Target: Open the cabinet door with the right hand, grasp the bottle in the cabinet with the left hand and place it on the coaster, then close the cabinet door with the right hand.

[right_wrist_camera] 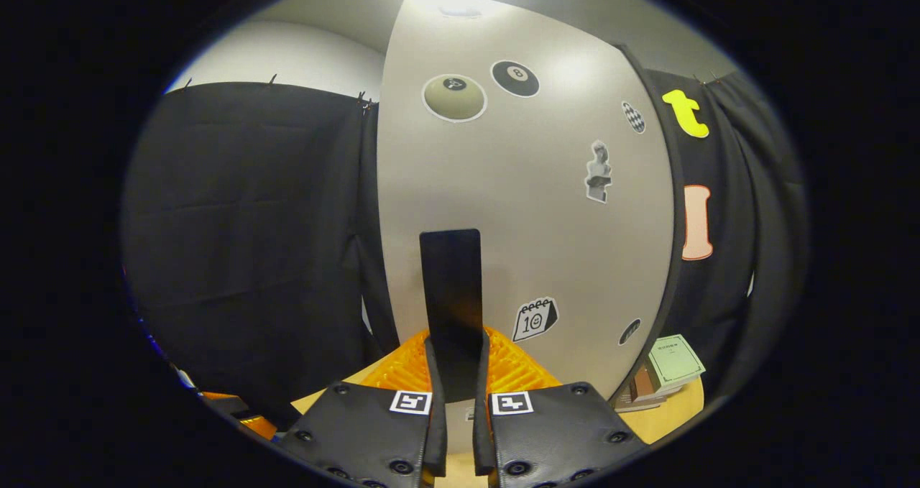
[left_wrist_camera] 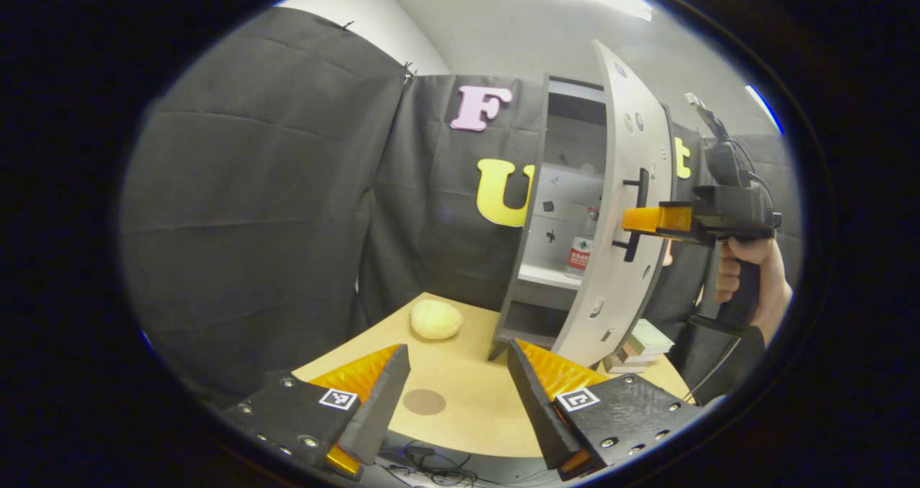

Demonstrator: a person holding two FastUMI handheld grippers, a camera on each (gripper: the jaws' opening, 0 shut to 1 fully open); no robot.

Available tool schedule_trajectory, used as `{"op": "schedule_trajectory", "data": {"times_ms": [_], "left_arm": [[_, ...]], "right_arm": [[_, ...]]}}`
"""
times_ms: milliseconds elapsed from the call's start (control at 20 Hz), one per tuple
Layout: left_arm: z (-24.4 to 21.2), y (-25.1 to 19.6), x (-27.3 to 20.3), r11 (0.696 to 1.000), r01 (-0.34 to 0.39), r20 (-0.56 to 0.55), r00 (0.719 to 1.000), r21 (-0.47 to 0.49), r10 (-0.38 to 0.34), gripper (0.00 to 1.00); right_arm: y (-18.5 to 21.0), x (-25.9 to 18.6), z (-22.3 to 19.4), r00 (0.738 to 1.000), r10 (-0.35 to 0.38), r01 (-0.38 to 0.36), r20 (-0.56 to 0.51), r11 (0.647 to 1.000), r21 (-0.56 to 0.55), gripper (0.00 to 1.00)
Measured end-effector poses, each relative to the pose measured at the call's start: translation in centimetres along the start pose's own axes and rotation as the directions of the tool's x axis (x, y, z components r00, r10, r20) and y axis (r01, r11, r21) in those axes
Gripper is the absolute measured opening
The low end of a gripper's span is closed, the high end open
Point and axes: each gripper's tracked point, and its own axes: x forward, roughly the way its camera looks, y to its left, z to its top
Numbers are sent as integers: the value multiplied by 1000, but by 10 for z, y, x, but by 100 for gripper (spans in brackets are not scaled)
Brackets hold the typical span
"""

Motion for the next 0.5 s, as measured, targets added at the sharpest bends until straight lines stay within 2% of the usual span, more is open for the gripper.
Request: {"op": "schedule_trajectory", "data": {"times_ms": [150,250,300,500], "left_arm": [[1,0,1,999,32,-30,999,-9,-32,82],[3,0,3,999,42,-33,999,19,-41,82],[4,-3,2,998,51,-27,998,32,-50,85],[6,-21,6,993,103,-14,995,49,-102,82]], "right_arm": [[-6,-11,-2,1000,-2,2,10,1000,8,14],[-11,-16,-2,1000,-2,1,8,1000,12,16],[-15,-19,-3,1000,-7,7,6,1000,16,14],[-26,-29,-4,999,-51,51,8,998,29,14]]}}
